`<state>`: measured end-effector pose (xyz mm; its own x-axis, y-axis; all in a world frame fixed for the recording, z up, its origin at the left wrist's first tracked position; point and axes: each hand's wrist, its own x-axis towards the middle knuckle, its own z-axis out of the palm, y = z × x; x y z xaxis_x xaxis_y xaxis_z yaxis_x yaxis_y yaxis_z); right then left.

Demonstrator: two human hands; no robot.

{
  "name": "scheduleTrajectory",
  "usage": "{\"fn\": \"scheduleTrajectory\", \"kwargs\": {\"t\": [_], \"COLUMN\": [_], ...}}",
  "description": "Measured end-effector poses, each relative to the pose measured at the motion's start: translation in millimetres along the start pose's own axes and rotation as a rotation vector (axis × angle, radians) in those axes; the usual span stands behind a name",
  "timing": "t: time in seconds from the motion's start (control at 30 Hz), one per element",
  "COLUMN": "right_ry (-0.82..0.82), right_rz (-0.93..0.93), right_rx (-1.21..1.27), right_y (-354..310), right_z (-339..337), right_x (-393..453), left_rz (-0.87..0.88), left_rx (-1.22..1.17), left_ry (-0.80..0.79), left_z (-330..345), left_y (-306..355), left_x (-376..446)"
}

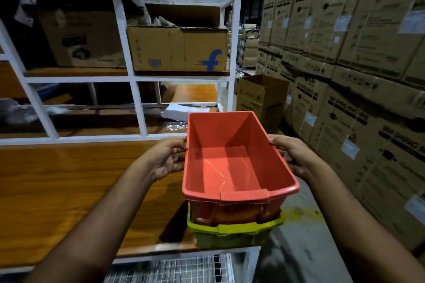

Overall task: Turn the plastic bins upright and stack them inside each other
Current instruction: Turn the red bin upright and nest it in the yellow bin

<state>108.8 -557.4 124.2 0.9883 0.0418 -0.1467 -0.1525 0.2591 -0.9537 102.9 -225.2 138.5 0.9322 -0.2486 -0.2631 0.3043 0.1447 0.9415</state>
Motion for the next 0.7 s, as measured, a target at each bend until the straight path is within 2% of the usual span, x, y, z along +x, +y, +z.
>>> {"fn": "scheduleTrajectory", "kwargs": {"t": [0.33,0.53,0.7], "right_ry": [0.062,0.071,0.145], "right_rz": [0.051,0.061,0.023], "right_rx": [-0.14,-0.245,-0.338], "right_y": [38.8,57.3,69.9], "right_z": [-10.2,-18.0,-18.3], "right_x": [13.7,8.6,10.7], "left_rz": [-0.061,-0.088,-0.073], "left_rx": [0.037,0.135,0.215], "left_ry": [0.102,0.126,0.195], "left_z": [0.8,-0.1,-5.1], "left_y": [-33.9,-50.5,-59.8], "left_x": [11.7,18.6,22.5]}}
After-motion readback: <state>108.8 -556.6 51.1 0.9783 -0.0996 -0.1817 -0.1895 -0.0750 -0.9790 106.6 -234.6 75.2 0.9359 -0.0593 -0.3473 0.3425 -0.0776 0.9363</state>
